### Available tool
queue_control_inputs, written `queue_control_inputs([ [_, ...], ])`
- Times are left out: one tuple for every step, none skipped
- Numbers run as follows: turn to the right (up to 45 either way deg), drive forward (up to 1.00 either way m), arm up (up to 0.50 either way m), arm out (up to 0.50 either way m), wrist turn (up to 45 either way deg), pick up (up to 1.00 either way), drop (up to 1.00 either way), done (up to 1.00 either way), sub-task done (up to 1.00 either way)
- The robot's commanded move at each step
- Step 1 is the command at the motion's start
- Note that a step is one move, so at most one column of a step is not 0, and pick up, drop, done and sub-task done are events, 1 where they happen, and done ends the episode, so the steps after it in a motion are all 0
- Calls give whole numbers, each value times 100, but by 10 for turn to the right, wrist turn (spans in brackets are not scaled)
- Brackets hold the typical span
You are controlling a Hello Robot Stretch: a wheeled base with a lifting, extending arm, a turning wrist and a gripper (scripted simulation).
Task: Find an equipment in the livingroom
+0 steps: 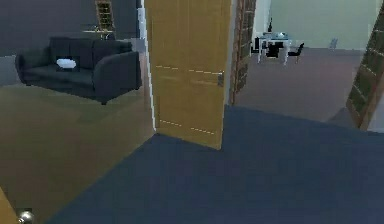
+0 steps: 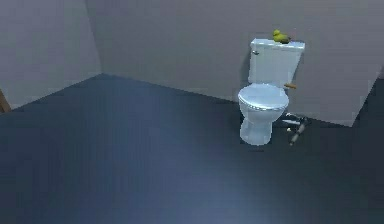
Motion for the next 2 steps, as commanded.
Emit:
queue_control_inputs([
  [0, 90, 0, 0, 0, 0, 0, 0, 0],
  [-450, 0, 0, 0, 0, 0, 0, 0, 0],
])
